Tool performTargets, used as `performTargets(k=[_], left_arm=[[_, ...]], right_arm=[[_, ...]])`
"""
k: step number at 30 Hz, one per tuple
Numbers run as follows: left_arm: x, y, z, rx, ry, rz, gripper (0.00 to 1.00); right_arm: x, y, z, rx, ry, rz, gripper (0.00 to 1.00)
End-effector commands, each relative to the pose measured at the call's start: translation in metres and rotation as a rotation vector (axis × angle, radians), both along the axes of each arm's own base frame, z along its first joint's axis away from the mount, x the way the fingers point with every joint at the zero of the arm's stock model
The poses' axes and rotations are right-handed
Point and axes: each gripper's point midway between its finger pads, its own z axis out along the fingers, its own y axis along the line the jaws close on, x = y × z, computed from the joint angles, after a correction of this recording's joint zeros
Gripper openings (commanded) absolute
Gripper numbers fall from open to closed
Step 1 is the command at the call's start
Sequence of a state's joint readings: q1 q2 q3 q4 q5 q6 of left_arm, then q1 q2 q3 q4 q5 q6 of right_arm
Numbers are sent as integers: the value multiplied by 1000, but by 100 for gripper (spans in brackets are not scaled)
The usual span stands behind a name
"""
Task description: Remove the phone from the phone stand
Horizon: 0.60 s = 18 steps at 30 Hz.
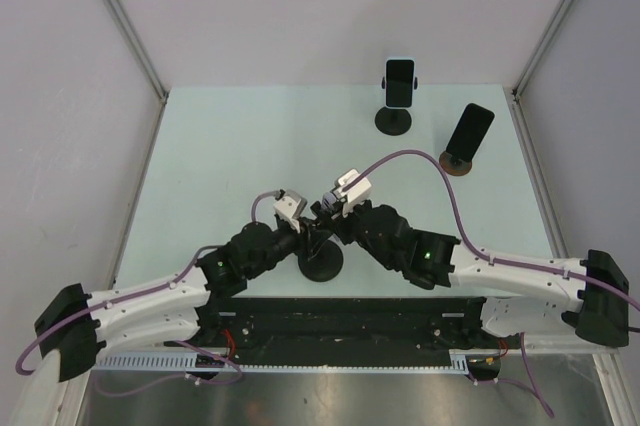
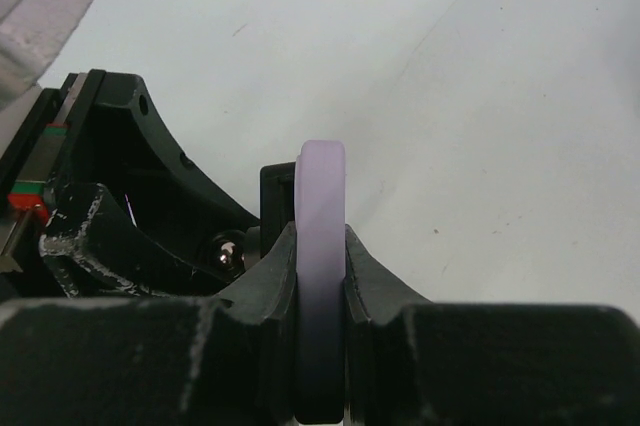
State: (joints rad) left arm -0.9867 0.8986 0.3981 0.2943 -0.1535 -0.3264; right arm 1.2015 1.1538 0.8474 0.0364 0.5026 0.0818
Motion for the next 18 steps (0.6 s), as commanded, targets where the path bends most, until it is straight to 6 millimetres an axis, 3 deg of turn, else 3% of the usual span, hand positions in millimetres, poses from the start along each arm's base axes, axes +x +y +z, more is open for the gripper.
performTargets(k=[1, 7, 18], left_arm=[[49, 71, 1, 26, -68, 433, 0], [38, 53, -5, 17, -57, 347, 0], [18, 19, 7, 13, -136, 172, 0]], right_arm=[[28, -53, 7, -66, -75, -286, 0], [39, -43, 11, -20, -100, -305, 0], [69, -26, 20, 109, -126, -342, 0]])
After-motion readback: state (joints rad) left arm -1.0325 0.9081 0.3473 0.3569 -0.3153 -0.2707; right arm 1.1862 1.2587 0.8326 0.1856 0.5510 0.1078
